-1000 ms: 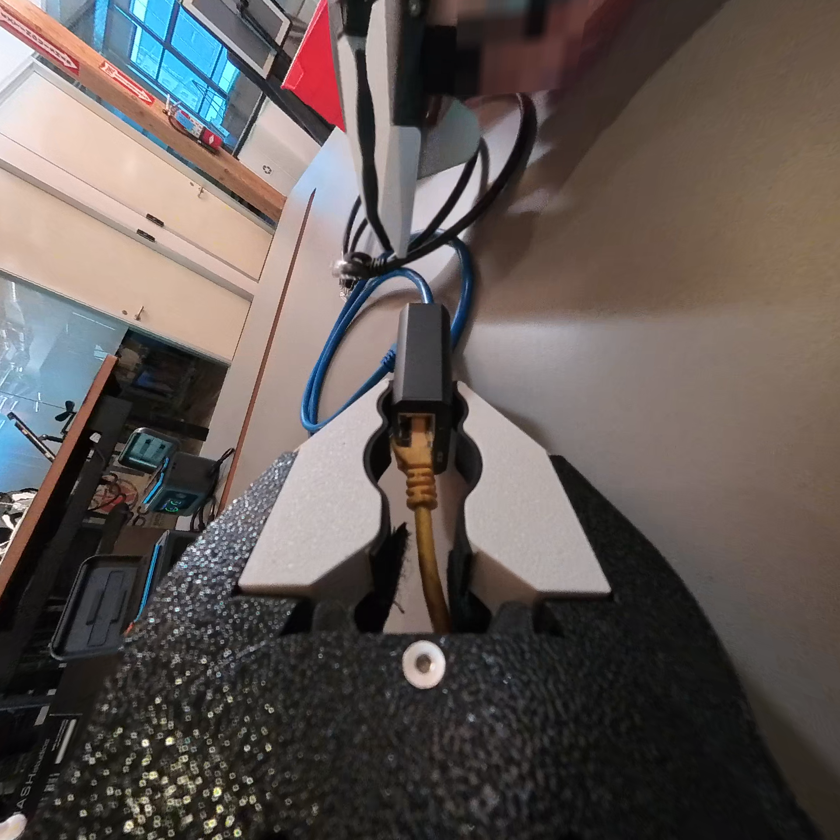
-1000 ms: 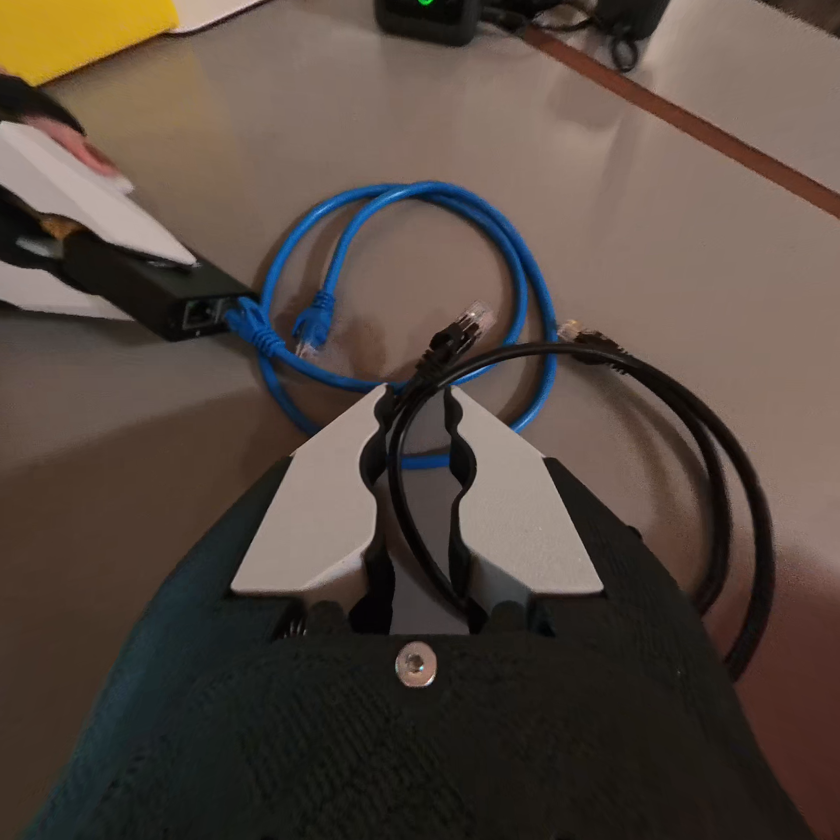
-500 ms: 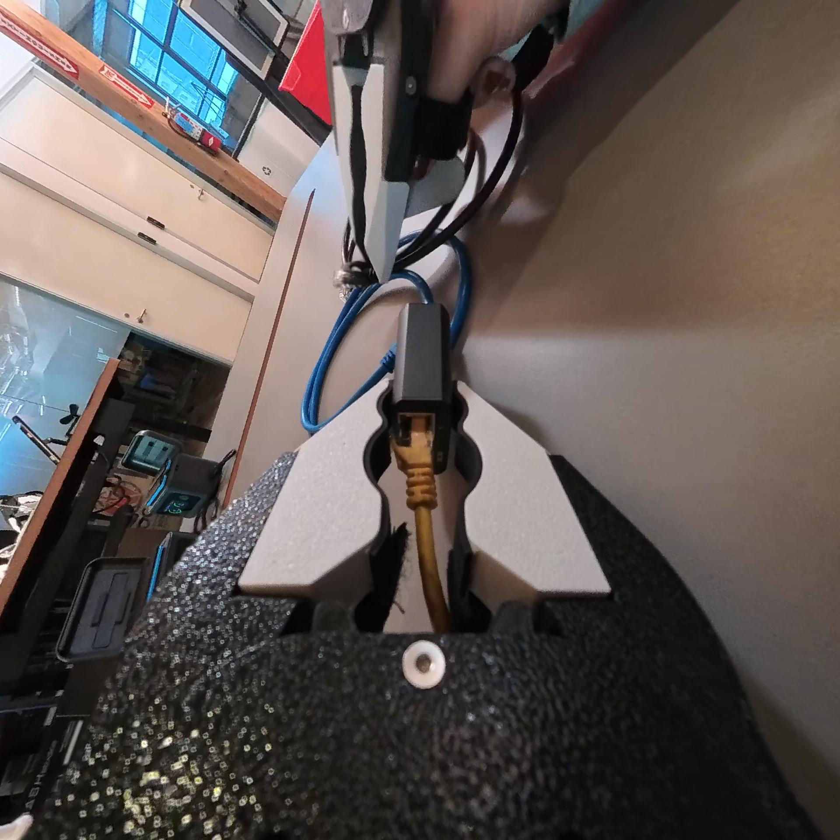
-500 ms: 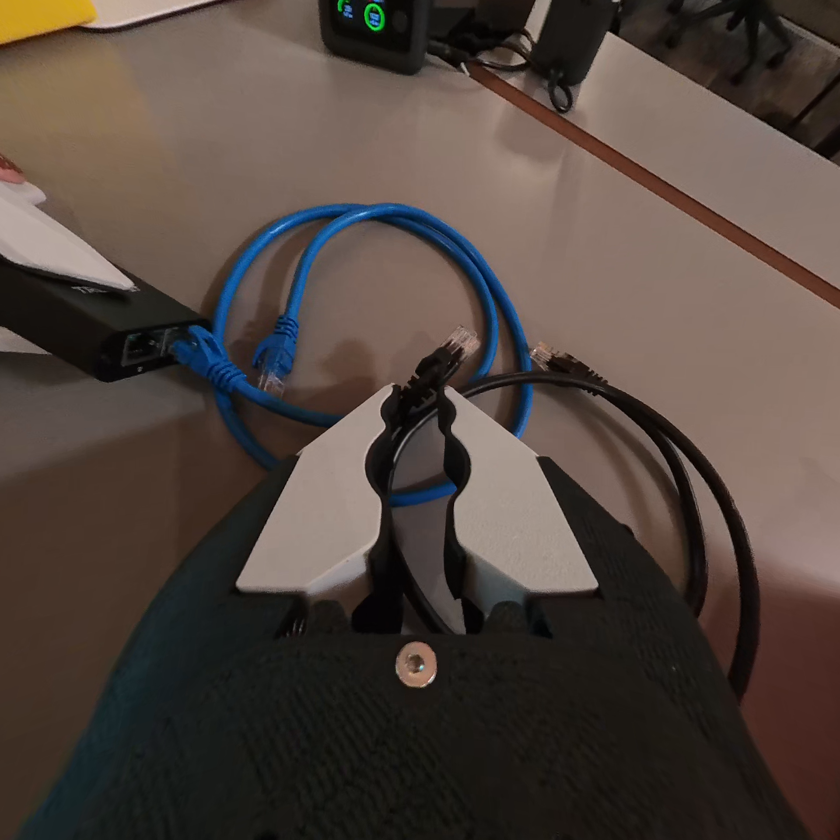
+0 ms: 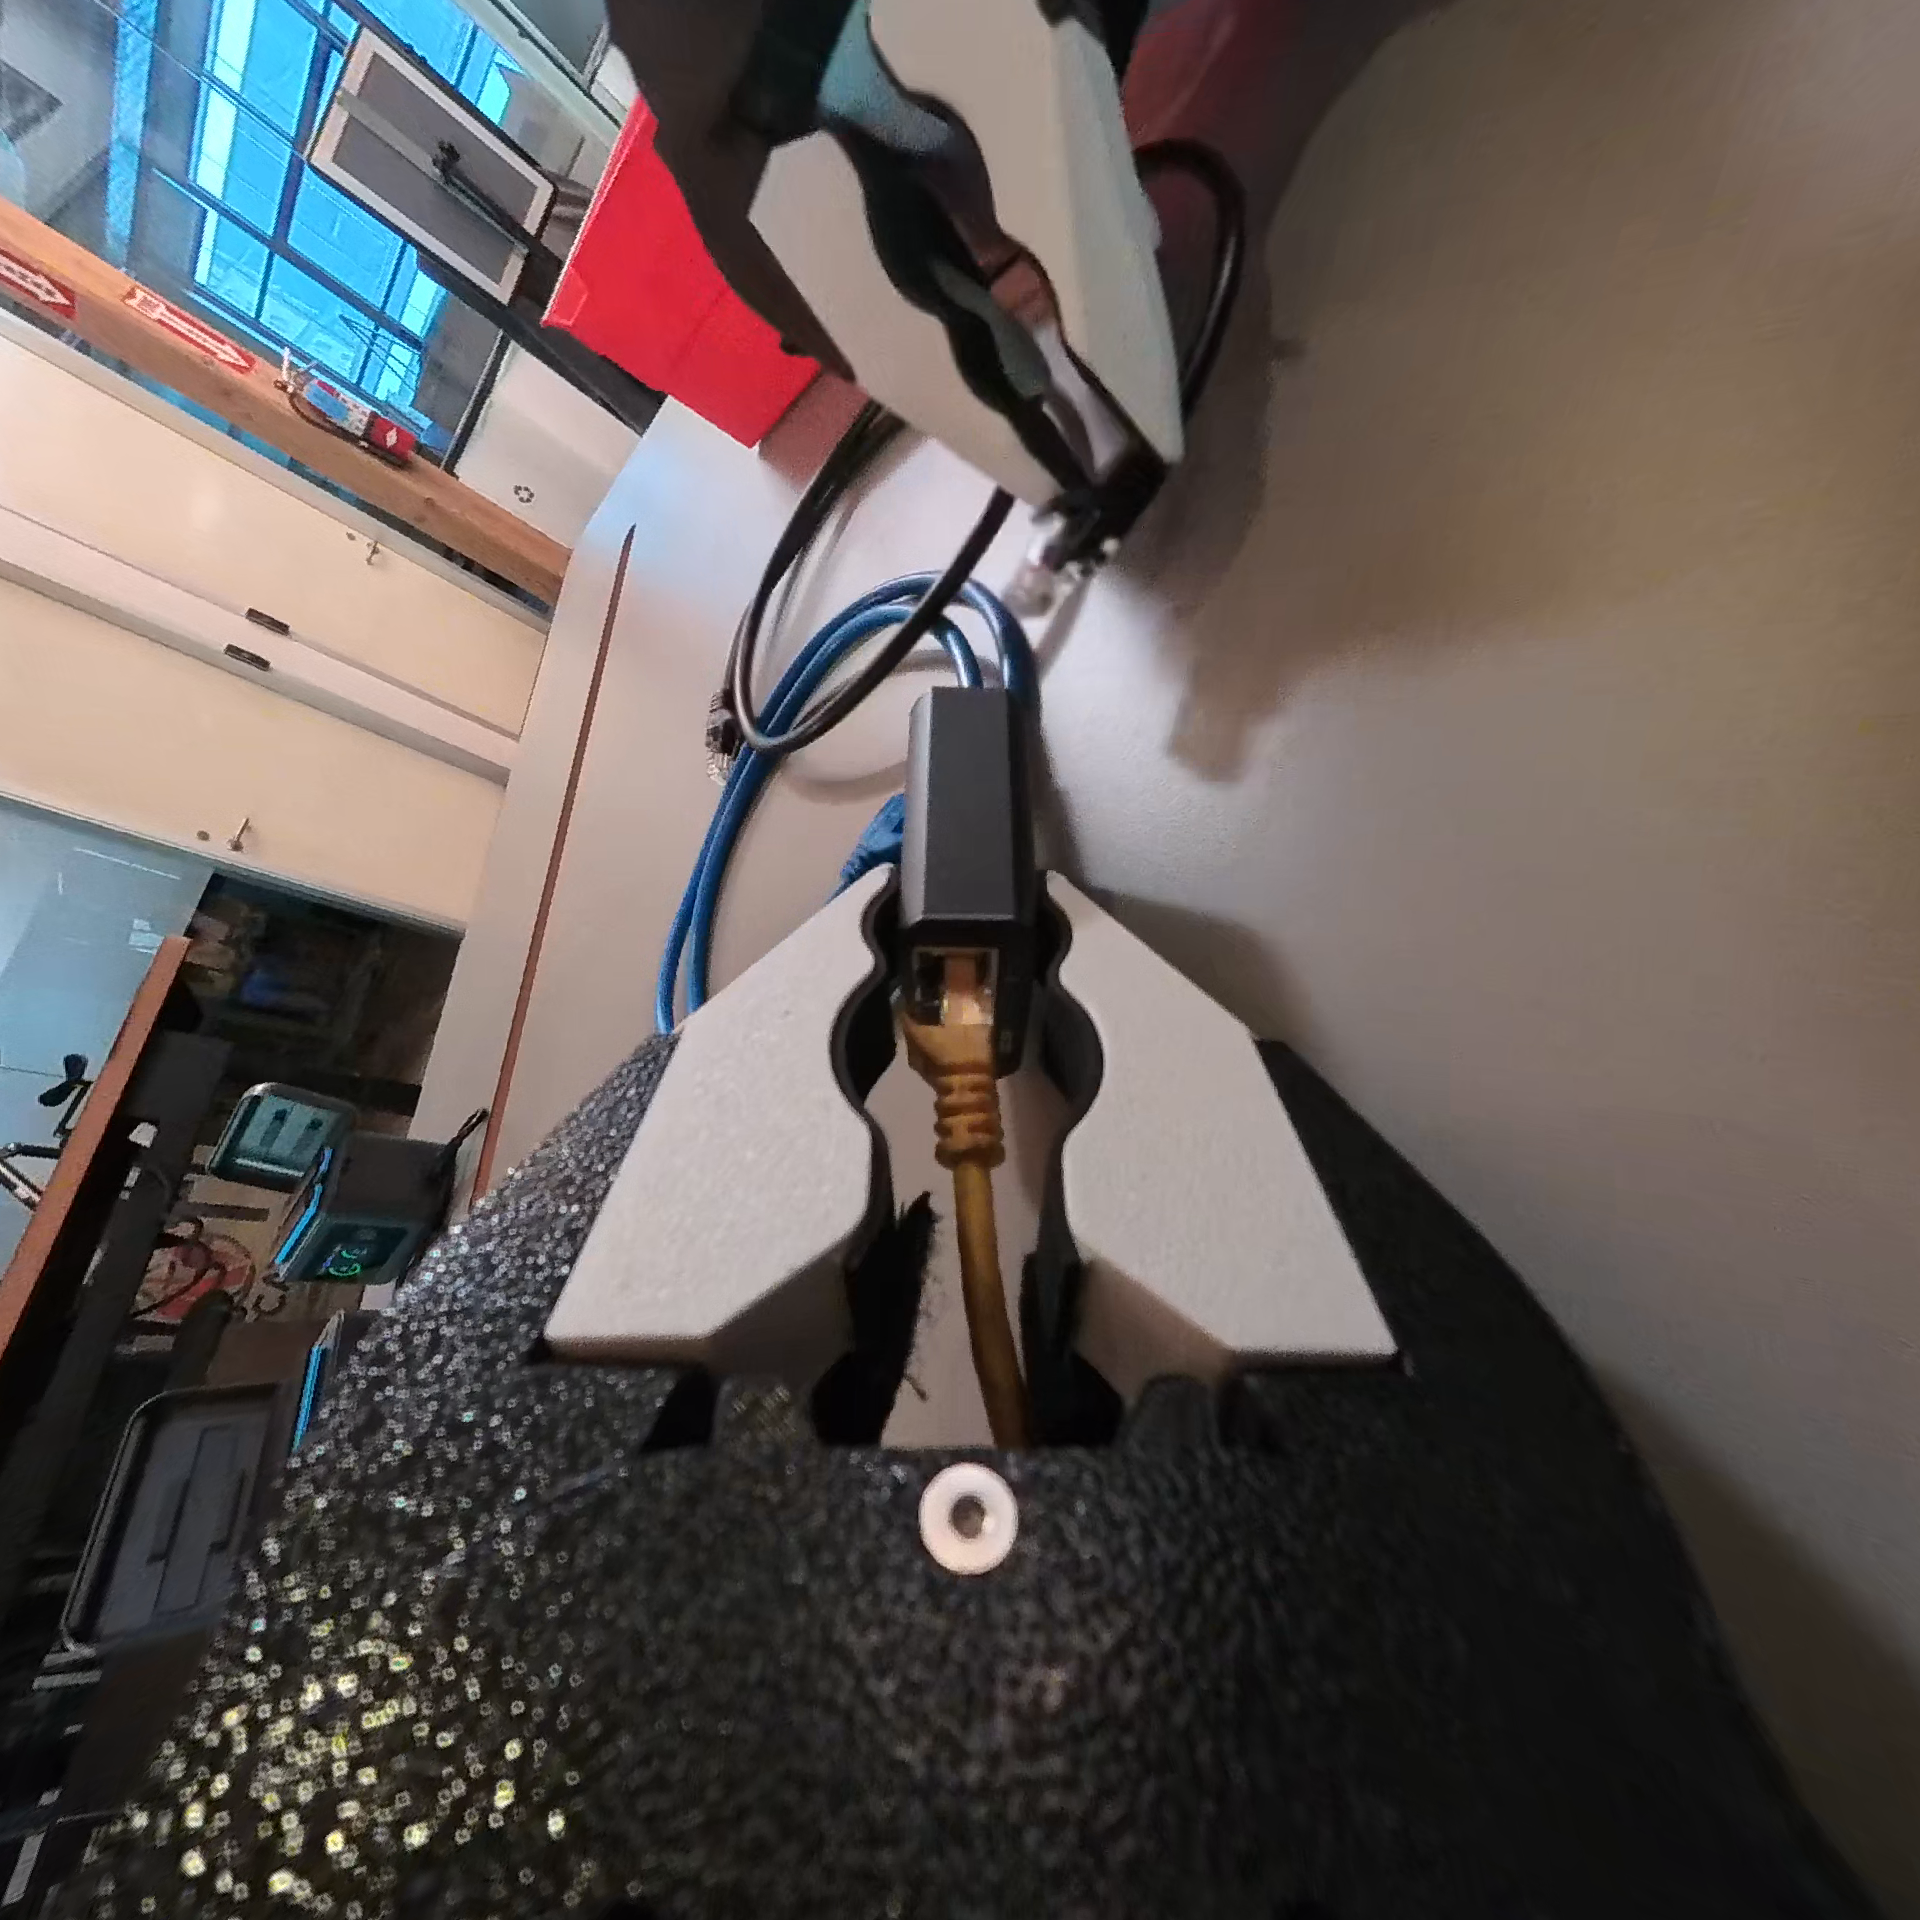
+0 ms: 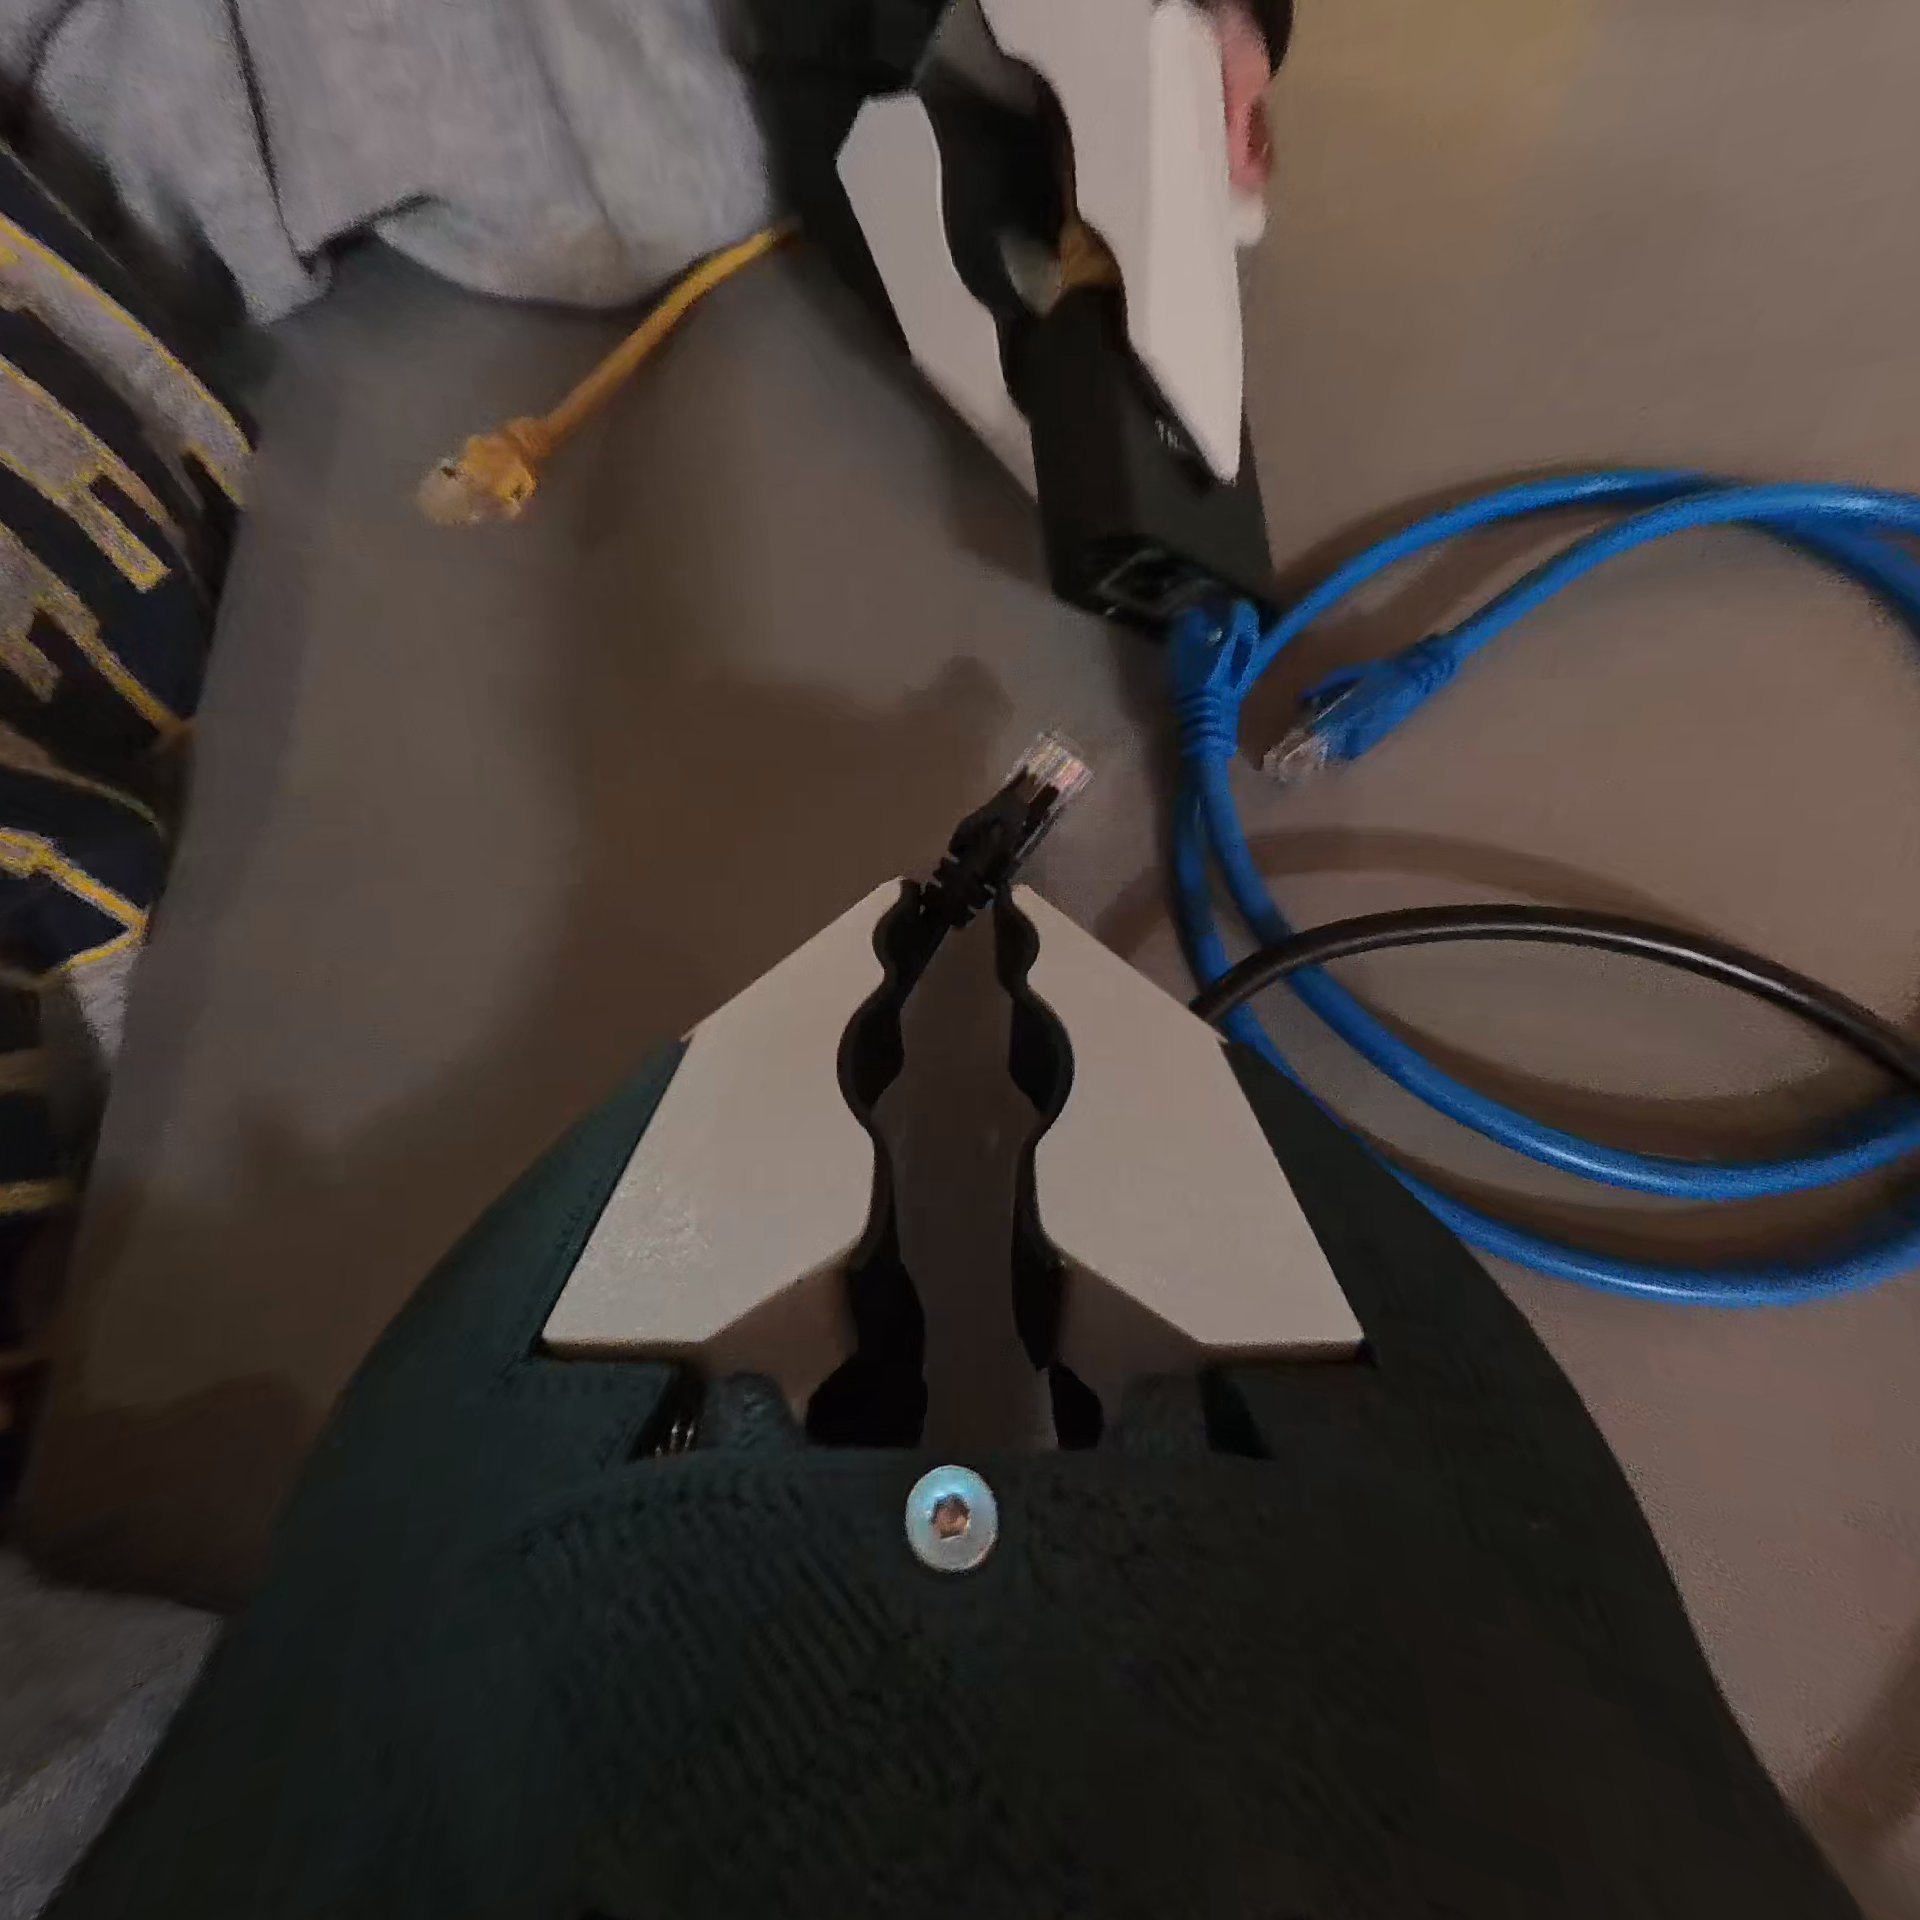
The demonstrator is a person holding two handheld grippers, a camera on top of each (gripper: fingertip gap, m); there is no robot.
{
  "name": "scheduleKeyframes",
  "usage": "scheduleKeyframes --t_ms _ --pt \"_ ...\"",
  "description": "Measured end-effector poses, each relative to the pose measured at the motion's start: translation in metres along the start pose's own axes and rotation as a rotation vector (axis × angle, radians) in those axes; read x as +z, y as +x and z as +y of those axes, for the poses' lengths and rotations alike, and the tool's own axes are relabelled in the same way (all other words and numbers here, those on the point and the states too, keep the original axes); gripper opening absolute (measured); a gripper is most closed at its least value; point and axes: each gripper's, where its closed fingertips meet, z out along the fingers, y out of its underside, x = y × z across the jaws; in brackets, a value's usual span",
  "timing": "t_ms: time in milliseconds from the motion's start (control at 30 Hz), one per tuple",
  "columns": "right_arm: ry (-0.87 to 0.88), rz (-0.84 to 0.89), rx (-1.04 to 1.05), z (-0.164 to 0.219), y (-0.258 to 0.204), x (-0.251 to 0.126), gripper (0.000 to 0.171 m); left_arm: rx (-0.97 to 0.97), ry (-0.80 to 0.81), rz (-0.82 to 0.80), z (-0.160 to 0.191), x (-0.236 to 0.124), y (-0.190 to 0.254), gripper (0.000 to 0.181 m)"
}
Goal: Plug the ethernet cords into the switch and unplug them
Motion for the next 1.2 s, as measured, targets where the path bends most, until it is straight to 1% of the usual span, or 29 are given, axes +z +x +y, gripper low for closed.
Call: scheduleKeyframes --t_ms 33,67,133,200,233,267,367,467,567,633,700,767,833,867,933,967,1000,1067,1200 --pt "-0.031 0.010 0.002 0.004 0.001 0.004 0.013 0.001 0.000 0.000 0.000 0.000 0.000 0.021" --pt "-0.059 0.023 0.009 0.007 0.003 0.009 0.013 0.002 0.000 -0.001 0.000 0.000 0.000 0.021" --pt "-0.055 0.041 0.050 0.003 0.006 0.013 0.014 0.007 -0.002 -0.005 0.000 -0.001 0.000 0.021" --pt "-0.074 0.122 0.125 0.003 0.016 0.013 0.015 0.018 -0.006 -0.011 0.000 -0.001 0.000 0.021" --pt "-0.083 0.154 0.152 0.004 0.017 0.011 0.021 0.025 -0.009 -0.016 0.000 -0.001 0.000 0.021" --pt "-0.076 0.190 0.169 0.004 0.018 0.009 0.022 0.030 -0.012 -0.020 0.000 -0.002 0.000 0.021" --pt "-0.006 0.280 0.244 0.006 0.016 0.002 0.033 0.033 -0.013 -0.023 0.001 -0.002 0.000 0.022" --pt "0.044 0.415 0.297 0.011 0.020 -0.007 0.034 0.042 -0.018 -0.030 0.001 -0.002 0.000 0.021" --pt "0.024 0.547 0.287 0.017 0.023 -0.015 0.030 0.046 -0.022 -0.034 0.001 -0.002 -0.001 0.022" --pt "0.015 0.603 0.291 0.020 0.027 -0.018 0.028 0.046 -0.023 -0.036 0.001 -0.002 -0.001 0.022" --pt "-0.015 0.618 0.291 0.025 0.029 -0.016 0.026 0.049 -0.024 -0.037 0.001 -0.002 -0.001 0.021" --pt "-0.002 0.590 0.300 0.024 0.029 -0.013 0.022 0.051 -0.025 -0.038 0.001 -0.003 0.000 0.022" --pt "0.000 0.558 0.284 0.023 0.027 -0.010 0.007 0.051 -0.024 -0.038 0.001 -0.003 0.000 0.022" --pt "-0.013 0.532 0.269 0.022 0.025 -0.009 0.006 0.056 -0.023 -0.038 0.001 -0.003 0.000 0.022" --pt "-0.037 0.418 0.262 0.021 0.017 -0.007 0.005 0.089 -0.018 -0.037 -0.002 -0.004 0.002 0.022" --pt "-0.021 0.326 0.260 0.016 0.010 -0.007 0.005 0.139 -0.013 -0.066 -0.007 -0.005 0.000 0.022" --pt "0.000 0.247 0.269 0.011 0.004 -0.009 0.005 0.196 0.011 -0.109 -0.016 -0.009 -0.004 0.022" --pt "0.004 0.080 0.225 0.004 -0.014 -0.017 0.005 0.211 0.083 -0.137 -0.034 -0.014 -0.004 0.021" --pt "-0.073 -0.065 0.206 -0.004 -0.035 -0.040 0.005 0.192 0.189 -0.107 -0.057 -0.021 0.007 0.021"
